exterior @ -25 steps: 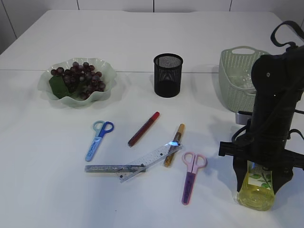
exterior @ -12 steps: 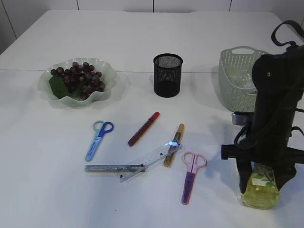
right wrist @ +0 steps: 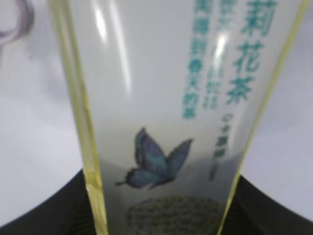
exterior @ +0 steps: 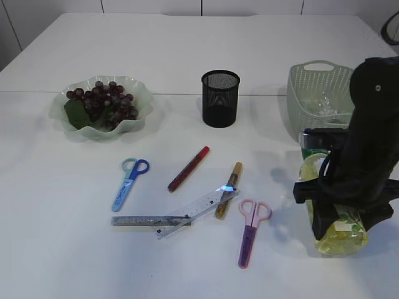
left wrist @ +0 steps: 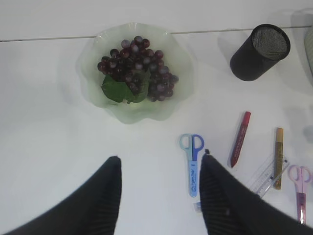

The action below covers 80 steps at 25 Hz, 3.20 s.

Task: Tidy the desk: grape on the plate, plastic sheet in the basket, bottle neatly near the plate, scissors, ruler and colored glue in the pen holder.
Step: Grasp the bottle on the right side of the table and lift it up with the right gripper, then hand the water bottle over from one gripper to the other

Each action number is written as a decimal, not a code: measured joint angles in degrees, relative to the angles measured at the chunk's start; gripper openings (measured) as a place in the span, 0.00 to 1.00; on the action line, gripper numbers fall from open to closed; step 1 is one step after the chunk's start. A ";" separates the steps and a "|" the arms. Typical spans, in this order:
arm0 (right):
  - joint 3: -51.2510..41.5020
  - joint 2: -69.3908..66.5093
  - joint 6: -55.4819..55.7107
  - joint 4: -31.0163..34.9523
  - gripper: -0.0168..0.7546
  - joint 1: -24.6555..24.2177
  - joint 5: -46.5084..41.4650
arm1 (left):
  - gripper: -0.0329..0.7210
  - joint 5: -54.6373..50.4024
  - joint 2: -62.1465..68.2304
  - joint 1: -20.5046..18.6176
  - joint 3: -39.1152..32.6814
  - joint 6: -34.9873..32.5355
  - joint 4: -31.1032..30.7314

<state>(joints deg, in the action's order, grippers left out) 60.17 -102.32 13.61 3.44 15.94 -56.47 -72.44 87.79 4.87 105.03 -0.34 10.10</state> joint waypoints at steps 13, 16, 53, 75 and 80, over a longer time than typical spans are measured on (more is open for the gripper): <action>-9.80 19.23 -11.42 2.05 0.59 0.00 9.51 | 0.55 0.00 0.00 0.00 0.00 0.00 -0.08; -9.91 23.61 -13.05 3.40 0.59 0.00 12.19 | 0.55 0.00 0.00 0.00 0.00 0.00 -0.08; -10.37 26.64 -86.72 68.95 0.58 0.10 1.54 | 0.56 0.95 0.00 0.00 -15.62 -25.16 31.34; -10.37 26.74 -91.90 81.45 0.58 0.10 -4.93 | 0.85 3.42 2.04 0.53 -33.81 -60.64 65.49; -10.37 26.74 -91.68 83.69 0.58 0.10 -4.89 | 0.87 3.66 2.04 2.40 -33.84 -62.89 68.64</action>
<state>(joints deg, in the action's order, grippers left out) 49.80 -75.58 -78.06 87.14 16.05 -61.36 -68.79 89.83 7.27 71.19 -63.23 78.75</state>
